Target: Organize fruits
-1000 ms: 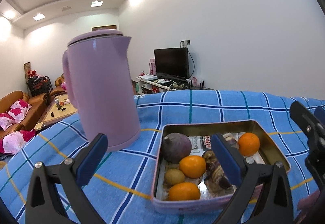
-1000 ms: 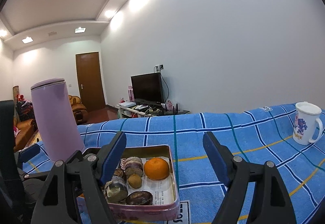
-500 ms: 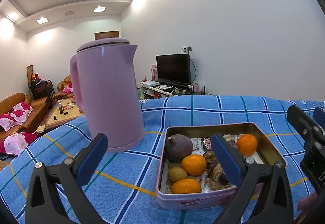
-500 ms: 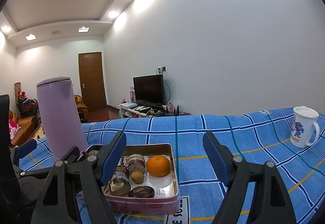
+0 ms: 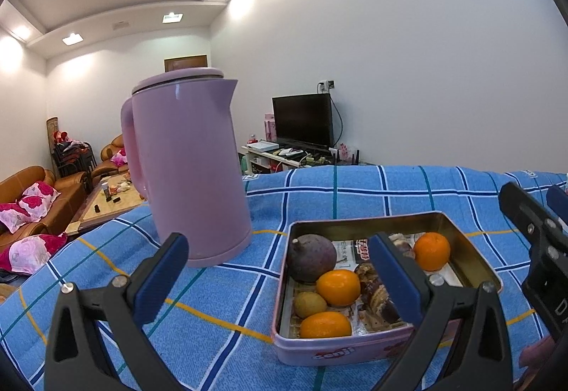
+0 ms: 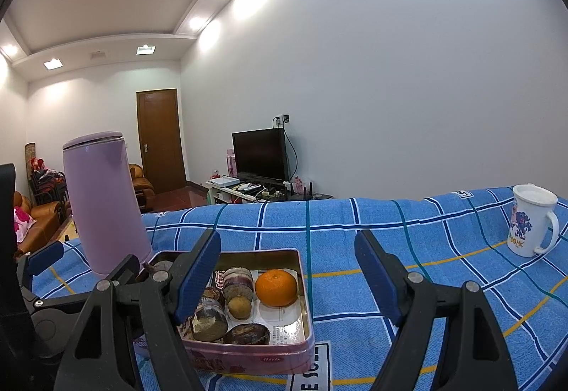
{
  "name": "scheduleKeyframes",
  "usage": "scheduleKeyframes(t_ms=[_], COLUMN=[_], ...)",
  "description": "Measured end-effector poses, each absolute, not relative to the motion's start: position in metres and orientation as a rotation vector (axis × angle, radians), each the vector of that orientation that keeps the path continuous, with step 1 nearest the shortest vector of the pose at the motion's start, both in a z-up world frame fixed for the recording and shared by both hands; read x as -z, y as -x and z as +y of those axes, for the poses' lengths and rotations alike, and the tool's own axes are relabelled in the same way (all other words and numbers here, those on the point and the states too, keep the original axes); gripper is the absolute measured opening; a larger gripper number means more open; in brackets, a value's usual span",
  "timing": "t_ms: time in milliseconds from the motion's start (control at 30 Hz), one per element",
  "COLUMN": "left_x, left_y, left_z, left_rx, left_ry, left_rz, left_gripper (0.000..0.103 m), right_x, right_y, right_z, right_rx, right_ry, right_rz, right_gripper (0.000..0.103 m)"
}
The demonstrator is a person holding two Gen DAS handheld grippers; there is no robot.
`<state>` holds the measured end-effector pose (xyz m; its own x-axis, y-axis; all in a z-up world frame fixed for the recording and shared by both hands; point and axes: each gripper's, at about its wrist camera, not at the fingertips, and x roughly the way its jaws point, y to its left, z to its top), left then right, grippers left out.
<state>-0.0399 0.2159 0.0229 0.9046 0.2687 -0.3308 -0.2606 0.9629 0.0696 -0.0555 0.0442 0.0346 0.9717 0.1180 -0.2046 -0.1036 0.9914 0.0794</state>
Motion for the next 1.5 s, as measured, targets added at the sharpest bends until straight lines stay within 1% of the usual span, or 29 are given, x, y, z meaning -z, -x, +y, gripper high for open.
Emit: scheduleKeyframes(t_ms=[1500], left_x=[-0.0202], left_y=[0.0343], left_z=[0.2147], left_rx=[-0.311], left_ry=[-0.03], left_rz=[0.371], left_gripper=[0.103], right_x=[-0.0337], right_y=[0.0546], right_z=[0.0435], right_rx=[-0.11], right_ry=[-0.066], right_rz=[0.215], right_gripper=[0.079])
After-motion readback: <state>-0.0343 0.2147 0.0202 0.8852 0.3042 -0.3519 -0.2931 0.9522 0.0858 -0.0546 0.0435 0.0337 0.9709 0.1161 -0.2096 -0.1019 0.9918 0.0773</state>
